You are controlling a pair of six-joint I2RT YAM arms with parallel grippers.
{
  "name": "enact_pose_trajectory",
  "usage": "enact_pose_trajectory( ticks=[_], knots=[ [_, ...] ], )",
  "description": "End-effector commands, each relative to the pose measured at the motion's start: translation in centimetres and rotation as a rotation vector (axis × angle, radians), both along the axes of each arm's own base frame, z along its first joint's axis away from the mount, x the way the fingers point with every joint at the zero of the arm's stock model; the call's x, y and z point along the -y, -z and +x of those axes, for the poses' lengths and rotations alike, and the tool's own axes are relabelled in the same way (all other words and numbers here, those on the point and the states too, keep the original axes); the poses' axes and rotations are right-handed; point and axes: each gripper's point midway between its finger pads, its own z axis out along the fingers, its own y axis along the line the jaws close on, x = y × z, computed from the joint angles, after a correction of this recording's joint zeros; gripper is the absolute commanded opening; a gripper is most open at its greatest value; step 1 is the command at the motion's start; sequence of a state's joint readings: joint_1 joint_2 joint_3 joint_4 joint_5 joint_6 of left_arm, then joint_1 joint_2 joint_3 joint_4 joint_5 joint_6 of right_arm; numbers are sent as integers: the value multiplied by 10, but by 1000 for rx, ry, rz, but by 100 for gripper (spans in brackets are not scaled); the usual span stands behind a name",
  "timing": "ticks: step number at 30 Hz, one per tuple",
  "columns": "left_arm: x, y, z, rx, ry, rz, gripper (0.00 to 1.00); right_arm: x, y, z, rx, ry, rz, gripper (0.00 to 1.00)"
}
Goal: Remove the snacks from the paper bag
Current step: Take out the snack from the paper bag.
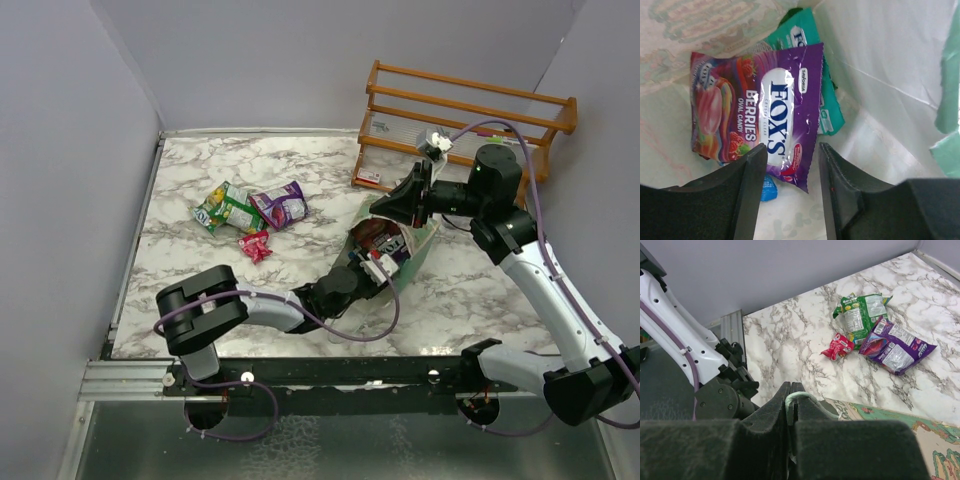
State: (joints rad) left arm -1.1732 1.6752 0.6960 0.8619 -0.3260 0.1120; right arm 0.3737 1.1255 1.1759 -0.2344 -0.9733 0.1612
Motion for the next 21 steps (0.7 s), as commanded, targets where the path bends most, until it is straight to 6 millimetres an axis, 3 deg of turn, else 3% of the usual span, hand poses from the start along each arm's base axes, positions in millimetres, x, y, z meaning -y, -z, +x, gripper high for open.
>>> enact_pose_trajectory(
  ticks=[1, 9, 13, 18, 21],
  knots=[
    [11, 14, 3, 12, 28, 46, 51, 1, -13, -8, 39, -12, 23, 2],
    [6, 34, 29, 147, -54, 243, 68, 1, -18, -14, 41, -30, 36, 2],
    [7, 41, 45, 199, -102, 313, 68, 3, -22, -18, 48, -29, 39, 2],
    [6, 26, 62, 252, -152, 334, 54, 5, -25, -23, 51, -25, 41, 2],
    [6, 14, 66, 279, -168, 344, 30, 7, -26, -25, 57, -17, 40, 2]
  ],
)
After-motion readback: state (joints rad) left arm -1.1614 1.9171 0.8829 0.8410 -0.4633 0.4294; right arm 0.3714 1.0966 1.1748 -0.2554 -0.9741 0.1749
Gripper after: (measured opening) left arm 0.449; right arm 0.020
